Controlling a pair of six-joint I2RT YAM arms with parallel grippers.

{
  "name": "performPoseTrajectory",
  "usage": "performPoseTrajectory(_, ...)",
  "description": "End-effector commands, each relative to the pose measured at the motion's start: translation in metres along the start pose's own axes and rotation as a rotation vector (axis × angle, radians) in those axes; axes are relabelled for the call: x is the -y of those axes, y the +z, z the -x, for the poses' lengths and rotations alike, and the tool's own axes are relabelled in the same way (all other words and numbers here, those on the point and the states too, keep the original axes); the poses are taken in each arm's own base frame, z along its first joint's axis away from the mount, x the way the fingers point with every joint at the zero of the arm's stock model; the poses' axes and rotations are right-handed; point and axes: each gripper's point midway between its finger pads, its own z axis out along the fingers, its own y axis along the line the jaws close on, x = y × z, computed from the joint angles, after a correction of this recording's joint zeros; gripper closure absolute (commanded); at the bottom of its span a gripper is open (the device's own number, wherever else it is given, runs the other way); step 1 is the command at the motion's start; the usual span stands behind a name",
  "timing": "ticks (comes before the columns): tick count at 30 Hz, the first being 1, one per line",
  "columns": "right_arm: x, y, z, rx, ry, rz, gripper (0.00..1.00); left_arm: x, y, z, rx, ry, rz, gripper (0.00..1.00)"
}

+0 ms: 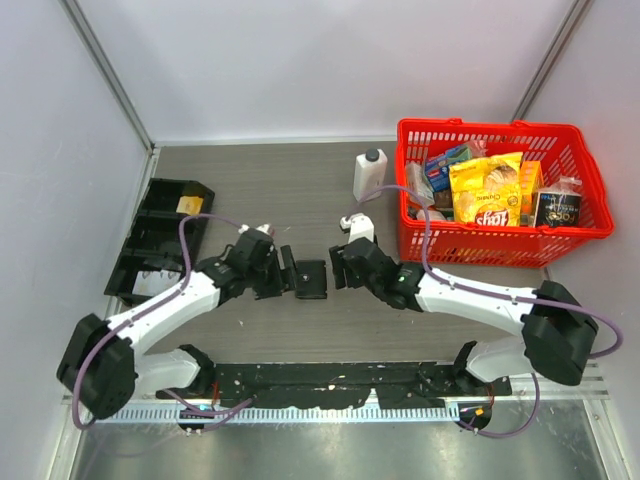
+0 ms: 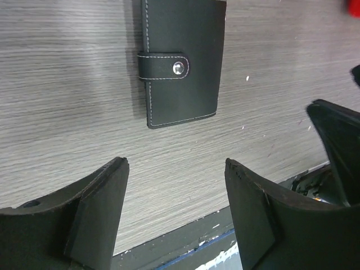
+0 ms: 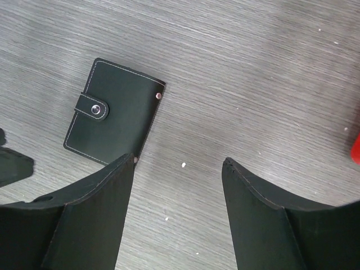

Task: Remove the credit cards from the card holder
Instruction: Move the card holder to the center of the board.

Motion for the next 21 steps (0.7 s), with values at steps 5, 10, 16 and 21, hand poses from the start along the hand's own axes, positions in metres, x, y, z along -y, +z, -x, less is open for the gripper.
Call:
performPoseTrajectory(5, 0.016, -0.022, 0.012, 0.091, 0.065, -0.033, 0.32, 0.004, 0.023, 0.000, -0.046, -0.024, 0.107, 0.25)
performPoseTrajectory(10, 0.026, -0.030, 0.011, 0.112, 0.072, -0.061, 0.32, 0.014, 0.043, -0.002, -0.086, -0.027, 0.083, 0.25)
performPoseTrajectory(16, 0.046, -0.050, 0.022, 0.196, 0.123, -0.114, 0.32, 0.060, 0.074, -0.007, -0.170, -0.089, -0.087, 0.24)
performPoseTrajectory(21, 0.066, -0.065, 0.027, 0.257, 0.165, -0.180, 0.32, 0.145, 0.074, 0.003, -0.205, -0.034, -0.359, 0.19)
